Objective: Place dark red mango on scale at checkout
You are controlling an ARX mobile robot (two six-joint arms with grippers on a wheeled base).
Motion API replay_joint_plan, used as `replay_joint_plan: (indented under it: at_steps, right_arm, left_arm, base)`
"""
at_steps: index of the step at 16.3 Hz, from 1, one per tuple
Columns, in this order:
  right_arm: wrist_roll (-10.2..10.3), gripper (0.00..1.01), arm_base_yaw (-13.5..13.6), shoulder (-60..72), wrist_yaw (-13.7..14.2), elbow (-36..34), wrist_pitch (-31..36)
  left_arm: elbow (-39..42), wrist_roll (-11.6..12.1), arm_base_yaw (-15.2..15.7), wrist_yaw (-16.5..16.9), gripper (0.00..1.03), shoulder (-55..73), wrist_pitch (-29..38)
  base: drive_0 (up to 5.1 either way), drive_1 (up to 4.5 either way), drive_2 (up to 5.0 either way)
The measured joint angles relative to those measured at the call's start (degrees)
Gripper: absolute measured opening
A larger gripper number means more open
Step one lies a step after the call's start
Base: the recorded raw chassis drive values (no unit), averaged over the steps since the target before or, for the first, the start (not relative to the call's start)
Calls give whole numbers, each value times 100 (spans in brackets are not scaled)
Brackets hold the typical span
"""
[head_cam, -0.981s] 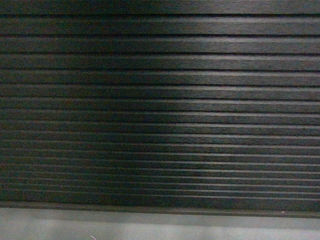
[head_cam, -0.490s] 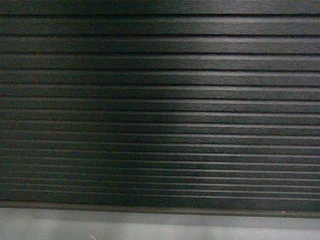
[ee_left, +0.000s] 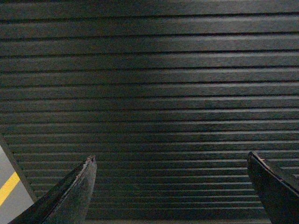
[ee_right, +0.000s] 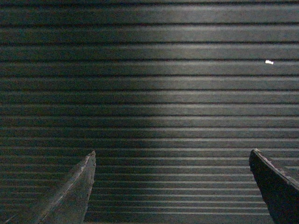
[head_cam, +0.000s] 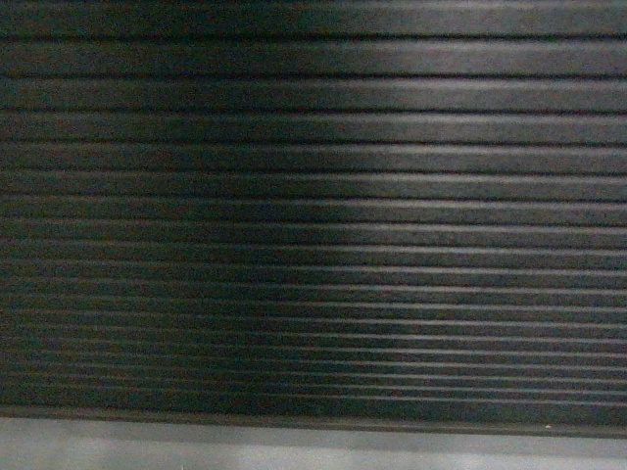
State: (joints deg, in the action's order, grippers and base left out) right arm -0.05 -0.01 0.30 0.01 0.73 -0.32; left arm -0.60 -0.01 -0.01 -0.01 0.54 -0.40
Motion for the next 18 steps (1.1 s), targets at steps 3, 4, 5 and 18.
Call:
replay_joint_plan:
  at_steps: [3, 4, 5, 18]
  right_arm:
    - [-7, 98, 0, 0, -2, 0, 11]
    - [4, 98, 0, 0, 0, 0, 2]
    - [-7, 98, 0, 0, -9, 0, 7]
    - [-4, 98, 0, 0, -4, 0, 13]
  left_arm:
    - [0, 2, 0, -4, 98, 0, 17]
    - [0, 2, 0, -2, 98, 0, 17]
    - [0, 2, 0, -4, 98, 0, 22]
    - [0, 2, 0, -7, 98, 0, 22]
  base:
    - [0, 0, 0]
    - [0, 0, 0]
    - [0, 0, 0]
    - [0, 0, 0]
